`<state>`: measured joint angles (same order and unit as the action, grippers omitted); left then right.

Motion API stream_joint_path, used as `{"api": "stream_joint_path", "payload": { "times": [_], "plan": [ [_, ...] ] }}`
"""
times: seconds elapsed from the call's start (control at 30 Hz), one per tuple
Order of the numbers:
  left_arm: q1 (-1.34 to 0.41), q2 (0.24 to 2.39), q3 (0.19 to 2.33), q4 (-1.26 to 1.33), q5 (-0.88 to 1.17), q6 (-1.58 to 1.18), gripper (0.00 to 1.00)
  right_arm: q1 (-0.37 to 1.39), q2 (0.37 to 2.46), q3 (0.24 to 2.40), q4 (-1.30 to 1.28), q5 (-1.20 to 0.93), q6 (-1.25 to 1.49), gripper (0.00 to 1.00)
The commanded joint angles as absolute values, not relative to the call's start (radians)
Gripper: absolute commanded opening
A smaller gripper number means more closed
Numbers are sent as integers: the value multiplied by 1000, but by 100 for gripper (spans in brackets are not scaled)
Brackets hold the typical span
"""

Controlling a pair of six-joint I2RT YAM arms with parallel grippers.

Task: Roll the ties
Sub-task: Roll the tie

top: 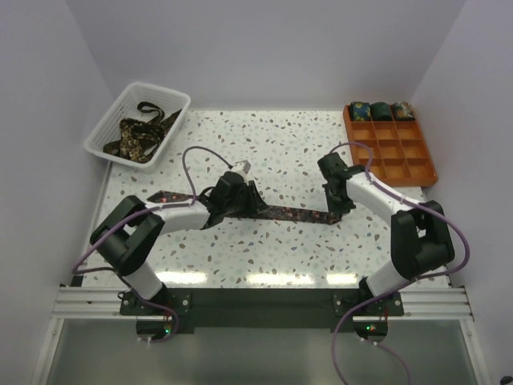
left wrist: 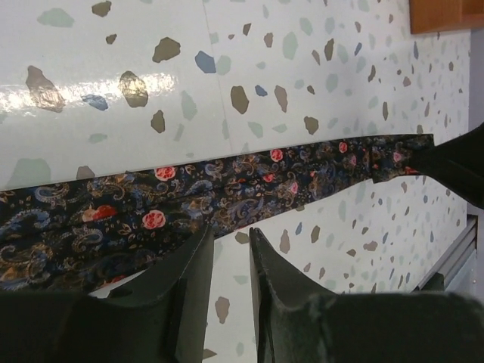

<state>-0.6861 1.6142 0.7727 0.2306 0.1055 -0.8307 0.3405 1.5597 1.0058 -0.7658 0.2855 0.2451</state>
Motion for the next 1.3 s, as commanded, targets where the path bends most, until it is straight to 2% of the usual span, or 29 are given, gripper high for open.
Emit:
{"api": "stream_joint_path", "payload": {
  "times": [0.0, 0.27, 0.7, 1.27],
  "plan": [
    [-699, 1690, 819, 342, 124, -874, 31, 367, 1578, 1058, -807, 379, 285, 0],
    [-736, 1756, 838, 353, 115, -899, 27, 425, 1609, 1101, -867, 480, 327, 0],
    [-787, 1786, 861, 382, 106, -930, 27, 534, 1700, 1157, -916, 578, 400, 0],
    [-822, 1844, 862, 405, 109, -966, 26, 629, 1779, 1207, -900, 565, 477, 0]
  ]
}}
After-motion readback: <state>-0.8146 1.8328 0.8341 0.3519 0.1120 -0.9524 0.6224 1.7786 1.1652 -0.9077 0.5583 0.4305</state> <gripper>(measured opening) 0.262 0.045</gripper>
